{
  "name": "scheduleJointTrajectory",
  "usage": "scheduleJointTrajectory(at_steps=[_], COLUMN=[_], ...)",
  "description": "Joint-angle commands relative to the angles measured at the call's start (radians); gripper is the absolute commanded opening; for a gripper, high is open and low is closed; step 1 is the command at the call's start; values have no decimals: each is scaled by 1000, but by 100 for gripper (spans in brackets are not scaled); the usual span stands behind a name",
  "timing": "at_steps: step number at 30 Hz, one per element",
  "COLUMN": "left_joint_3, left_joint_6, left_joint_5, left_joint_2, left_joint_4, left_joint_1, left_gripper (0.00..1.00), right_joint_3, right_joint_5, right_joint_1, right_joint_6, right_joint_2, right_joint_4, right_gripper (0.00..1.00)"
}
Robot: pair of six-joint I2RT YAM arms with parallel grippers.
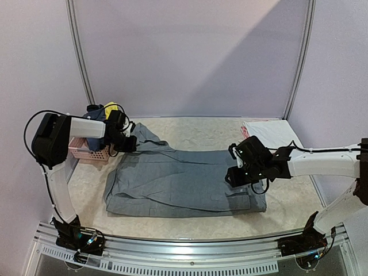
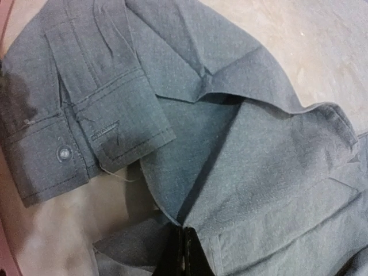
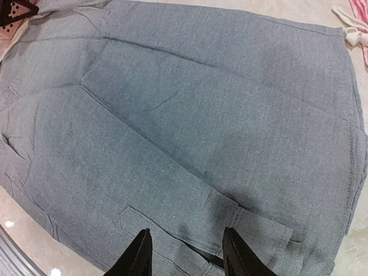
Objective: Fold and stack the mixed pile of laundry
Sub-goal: Pick up the 1/3-folded shirt from the center of the board.
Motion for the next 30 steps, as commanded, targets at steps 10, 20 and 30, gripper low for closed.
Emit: scheduleJointTrajectory(at_steps=[10, 20, 30], left_joint_3=[-90, -48, -91], left_joint_6=[-14, 18, -6], left_joint_5=[-24, -115, -205], left_joint_2=[-166, -104, -142], left_joint_4=[32, 26, -7], left_joint_1=[-21, -15, -2], left_gripper=[0, 0, 0], right_joint_3=[127, 396, 674], right_joint_5=[-12, -94, -146], right_joint_1=[-158, -336, -403], right_joint_6=[-1, -63, -108], right_joint_2=[6, 289, 609], right_joint_4=[-20, -83, -167], right_gripper=[59, 62, 57])
